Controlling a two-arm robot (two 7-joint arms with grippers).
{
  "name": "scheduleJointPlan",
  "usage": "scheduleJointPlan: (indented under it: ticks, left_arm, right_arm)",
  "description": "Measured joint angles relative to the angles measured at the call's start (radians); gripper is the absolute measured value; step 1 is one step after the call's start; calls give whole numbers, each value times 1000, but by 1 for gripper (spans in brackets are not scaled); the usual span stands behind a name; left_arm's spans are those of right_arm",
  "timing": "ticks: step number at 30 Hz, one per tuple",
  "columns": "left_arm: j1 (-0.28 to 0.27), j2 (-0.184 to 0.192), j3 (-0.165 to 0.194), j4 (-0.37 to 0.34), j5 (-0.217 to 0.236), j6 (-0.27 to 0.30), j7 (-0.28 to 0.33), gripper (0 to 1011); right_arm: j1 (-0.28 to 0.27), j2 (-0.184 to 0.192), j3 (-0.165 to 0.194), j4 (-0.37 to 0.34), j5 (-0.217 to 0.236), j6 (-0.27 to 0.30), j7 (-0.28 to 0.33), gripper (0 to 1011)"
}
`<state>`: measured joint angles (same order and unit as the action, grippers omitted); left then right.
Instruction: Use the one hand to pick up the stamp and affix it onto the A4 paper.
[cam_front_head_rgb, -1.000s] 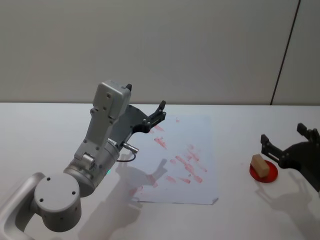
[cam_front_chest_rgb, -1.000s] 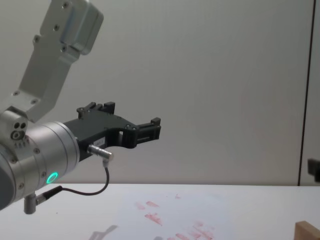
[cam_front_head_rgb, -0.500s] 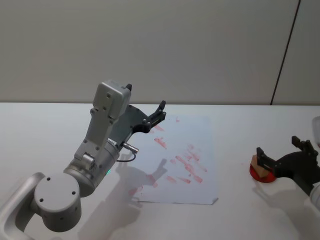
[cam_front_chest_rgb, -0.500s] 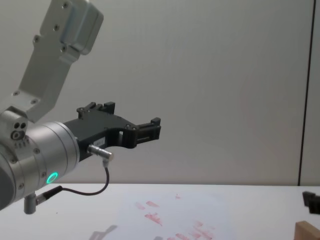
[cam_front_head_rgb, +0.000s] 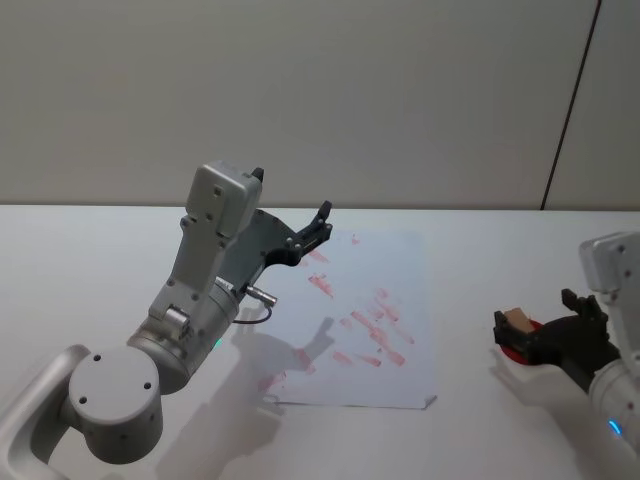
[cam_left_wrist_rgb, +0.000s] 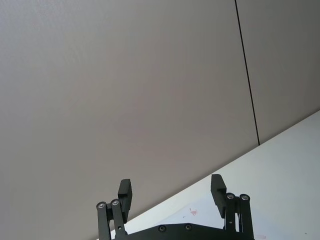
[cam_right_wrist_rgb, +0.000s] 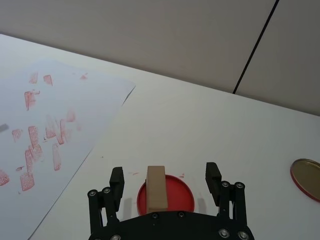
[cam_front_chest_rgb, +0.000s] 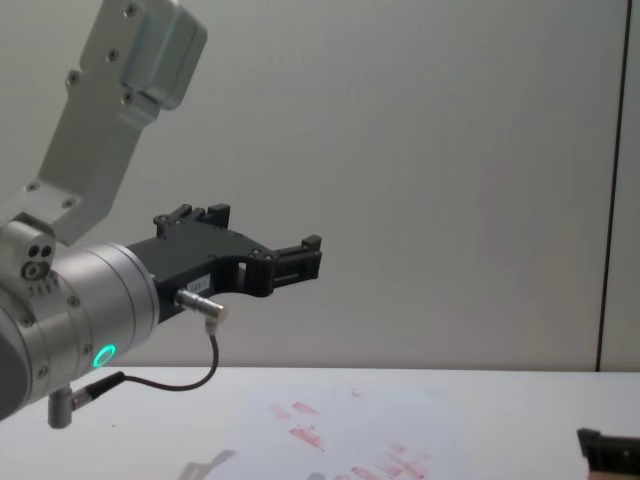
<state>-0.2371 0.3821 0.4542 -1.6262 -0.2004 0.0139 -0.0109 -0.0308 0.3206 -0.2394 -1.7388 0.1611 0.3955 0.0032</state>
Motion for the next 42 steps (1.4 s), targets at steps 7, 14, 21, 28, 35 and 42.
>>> scheduleJointPlan:
  ticks: [7,14,21,28,35,42]
  left_arm:
    - [0,0,0,0,0,0,0,1003]
    - [0,0,0,0,0,0,0,1003]
    - [0,0,0,0,0,0,0,1003]
    - [0,0,0,0,0,0,0,1003]
    - [0,0,0,0,0,0,0,1003]
    - [0,0,0,0,0,0,0,1003]
  right_arm:
    - [16,-21,-9,33,-20,20,0,1001]
    - [23,-35,-14,60,-35,31,-6,1001]
    - [29,-44,-17,79,-47,37,-10,1001]
    - [32,-49,-18,88,-52,40,-11,867]
    - [34,-51,-19,94,-55,42,-12,644]
    - [34,-53,-20,97,-57,43,-13,444]
